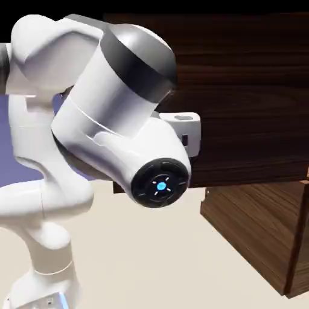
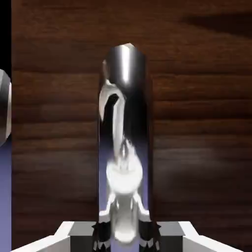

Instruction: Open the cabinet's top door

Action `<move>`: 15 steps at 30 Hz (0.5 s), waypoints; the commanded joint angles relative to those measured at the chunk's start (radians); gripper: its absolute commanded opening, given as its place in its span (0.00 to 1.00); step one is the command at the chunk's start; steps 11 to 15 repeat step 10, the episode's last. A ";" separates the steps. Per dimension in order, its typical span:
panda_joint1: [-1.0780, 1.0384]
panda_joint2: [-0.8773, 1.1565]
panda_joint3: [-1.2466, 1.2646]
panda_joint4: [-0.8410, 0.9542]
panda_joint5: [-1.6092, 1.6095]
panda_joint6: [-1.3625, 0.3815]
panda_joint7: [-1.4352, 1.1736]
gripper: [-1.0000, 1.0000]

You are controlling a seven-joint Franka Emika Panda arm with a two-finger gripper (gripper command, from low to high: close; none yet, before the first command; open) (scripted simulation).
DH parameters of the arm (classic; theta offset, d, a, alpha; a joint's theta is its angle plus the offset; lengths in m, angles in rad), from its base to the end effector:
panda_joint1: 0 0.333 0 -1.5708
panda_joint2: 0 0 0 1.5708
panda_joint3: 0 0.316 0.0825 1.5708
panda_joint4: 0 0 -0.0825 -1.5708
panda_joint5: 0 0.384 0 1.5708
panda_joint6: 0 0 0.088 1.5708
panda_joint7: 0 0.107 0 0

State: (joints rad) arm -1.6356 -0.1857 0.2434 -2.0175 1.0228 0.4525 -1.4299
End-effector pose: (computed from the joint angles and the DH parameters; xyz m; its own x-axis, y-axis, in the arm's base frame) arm 0.1767 -0.3178 0.5841 0.6917 -0.1465 0.7072 0.6920 -0.1460 -0.7070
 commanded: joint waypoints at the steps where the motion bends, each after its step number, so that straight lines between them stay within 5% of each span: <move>1: 0.004 0.034 0.003 0.036 -0.014 -0.008 -0.004 0.00; 9: 0.037 0.287 0.035 0.325 -0.089 -0.083 0.003 0.00; 15: 0.038 0.293 0.036 0.334 -0.090 -0.085 0.004 0.00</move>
